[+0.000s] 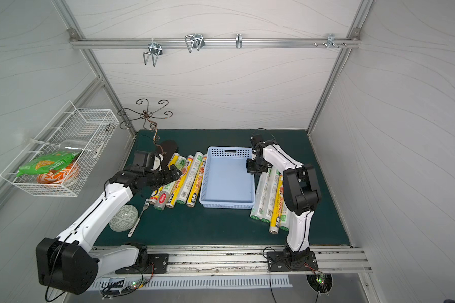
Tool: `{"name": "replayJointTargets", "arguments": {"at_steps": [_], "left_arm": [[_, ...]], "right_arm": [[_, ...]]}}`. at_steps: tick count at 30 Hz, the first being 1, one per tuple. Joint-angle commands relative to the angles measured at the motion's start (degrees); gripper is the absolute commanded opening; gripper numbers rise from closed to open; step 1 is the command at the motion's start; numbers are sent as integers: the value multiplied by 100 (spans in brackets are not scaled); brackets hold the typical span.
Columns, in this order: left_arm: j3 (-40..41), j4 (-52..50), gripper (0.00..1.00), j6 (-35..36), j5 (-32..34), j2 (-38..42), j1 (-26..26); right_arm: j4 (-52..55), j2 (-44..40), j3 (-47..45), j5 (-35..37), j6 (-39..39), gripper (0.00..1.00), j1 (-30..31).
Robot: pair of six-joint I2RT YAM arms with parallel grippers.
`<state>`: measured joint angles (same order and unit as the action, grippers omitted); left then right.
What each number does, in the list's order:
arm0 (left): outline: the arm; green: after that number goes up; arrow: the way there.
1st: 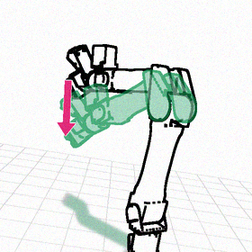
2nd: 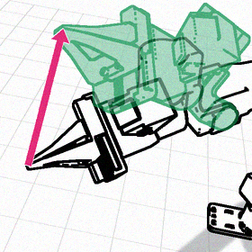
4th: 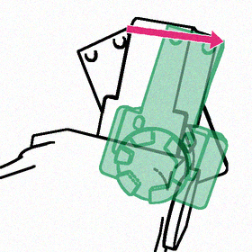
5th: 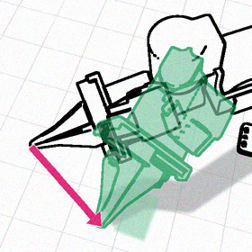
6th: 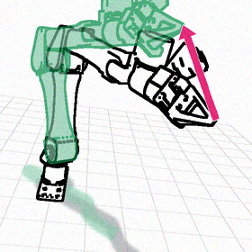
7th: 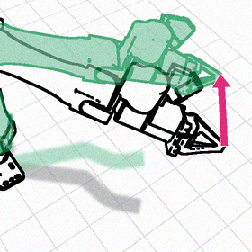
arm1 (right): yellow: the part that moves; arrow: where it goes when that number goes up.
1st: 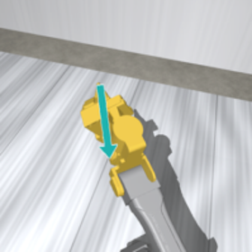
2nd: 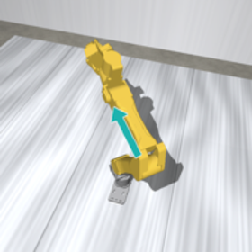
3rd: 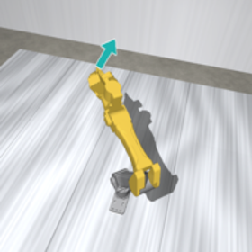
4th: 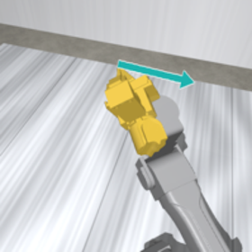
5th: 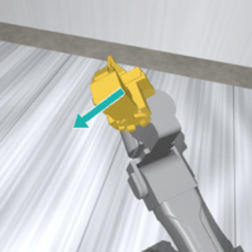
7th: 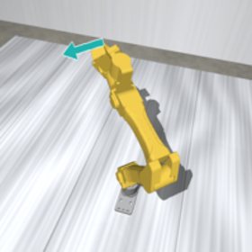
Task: Put the plastic wrap into the basket
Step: Move the basket to the center of the board.
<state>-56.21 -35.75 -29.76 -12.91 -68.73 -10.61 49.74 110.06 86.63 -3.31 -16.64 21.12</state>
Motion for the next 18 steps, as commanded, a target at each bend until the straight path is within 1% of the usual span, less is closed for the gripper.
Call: {"name": "replayJointTargets", "arguments": {"at_steps": [1, 7, 11, 15, 18], "left_arm": [[-57, 68, 93, 40, -89, 47, -9], [-54, 51, 93, 31, -98, 58, -2], [-48, 65, 93, 23, -116, 56, -2], [-58, 58, 93, 23, -124, 52, -7], [-75, 47, 93, 23, -131, 48, -2]], "right_arm": [[259, -294, -267, 60, 47, 5, 83], [217, -627, -628, 56, -109, 7, 155], [224, -832, -795, 6, -194, 10, 191], [256, -975, -855, -95, -237, 18, 188], [427, -1082, -776, -12, -282, 33, 169]]}}
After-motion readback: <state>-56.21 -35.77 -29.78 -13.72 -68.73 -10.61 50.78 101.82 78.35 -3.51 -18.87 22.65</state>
